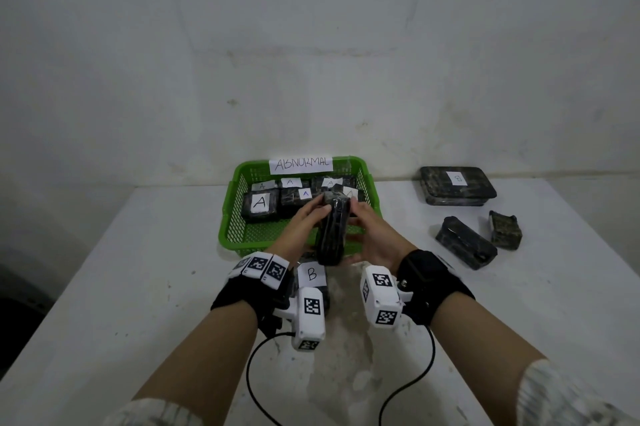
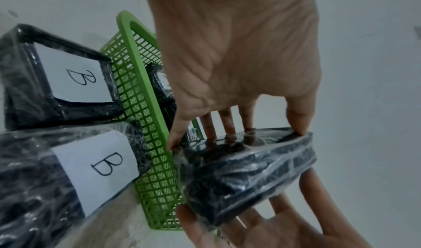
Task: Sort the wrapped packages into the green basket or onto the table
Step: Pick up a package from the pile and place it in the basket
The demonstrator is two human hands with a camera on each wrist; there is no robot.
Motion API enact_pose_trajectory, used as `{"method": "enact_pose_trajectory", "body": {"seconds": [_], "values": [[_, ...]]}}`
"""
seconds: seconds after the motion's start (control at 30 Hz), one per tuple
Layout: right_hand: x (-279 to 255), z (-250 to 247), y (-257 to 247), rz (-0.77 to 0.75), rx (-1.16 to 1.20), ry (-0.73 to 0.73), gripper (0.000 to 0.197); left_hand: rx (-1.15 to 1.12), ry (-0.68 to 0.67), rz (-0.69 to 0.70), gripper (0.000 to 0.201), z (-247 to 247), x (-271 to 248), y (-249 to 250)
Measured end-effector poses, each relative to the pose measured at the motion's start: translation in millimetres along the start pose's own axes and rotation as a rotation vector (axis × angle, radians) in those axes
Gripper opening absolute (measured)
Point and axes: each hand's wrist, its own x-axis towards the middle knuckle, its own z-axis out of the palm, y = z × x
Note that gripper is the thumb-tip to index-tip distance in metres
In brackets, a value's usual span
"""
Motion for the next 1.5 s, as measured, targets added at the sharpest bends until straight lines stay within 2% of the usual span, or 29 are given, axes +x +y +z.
{"method": "enact_pose_trajectory", "body": {"seconds": [0.1, 0.27, 0.37, 0.57, 0.7, 0.83, 0.93, 1.07, 1.2, 1.37, 1.5], "values": [[0.4, 1.3, 1.3, -0.013, -0.002, -0.008, 0.032, -0.008, -0.012, -0.006, 0.048, 0.9, -0.8, 0.5], [1.8, 3.4, 1.9, -0.055, -0.074, 0.075, 0.032, -0.018, -0.034, -0.017, 0.048, 2.2, -2.4, 1.2], [2.9, 5.7, 1.9, -0.05, -0.098, 0.098, 0.032, 0.03, -0.019, 0.003, 0.057, 2.4, -0.4, -2.0], [6.2, 3.9, 5.6, -0.032, -0.129, 0.111, 0.026, 0.111, 0.001, 0.051, 0.061, 2.3, 0.5, -2.2], [9.4, 4.2, 5.5, -0.054, -0.173, 0.178, 0.031, 0.106, -0.073, 0.035, 0.067, 0.6, -2.9, -5.0], [6.8, 3.9, 3.9, -0.036, -0.151, 0.153, 0.027, 0.072, -0.03, 0.066, 0.062, -0.6, -3.8, -3.6], [5.2, 3.2, 2.5, -0.055, -0.159, 0.16, 0.027, 0.025, -0.056, 0.026, 0.065, -3.1, -3.7, -4.9], [6.0, 5.8, 2.3, -0.045, -0.146, 0.192, 0.035, 0.044, -0.074, 0.031, 0.067, -2.5, -4.2, -6.2], [2.2, 3.2, 1.7, -0.027, -0.143, 0.133, 0.049, 0.003, -0.053, 0.022, 0.065, -3.0, -3.6, -6.7], [2.6, 4.0, 2.5, -0.051, -0.124, 0.16, 0.051, -0.005, -0.114, 0.004, 0.068, -3.9, -2.2, -6.4], [3.3, 2.3, 3.6, -0.028, -0.112, 0.12, 0.062, -0.1, -0.095, -0.014, 0.057, -3.2, -1.6, -6.9]]}}
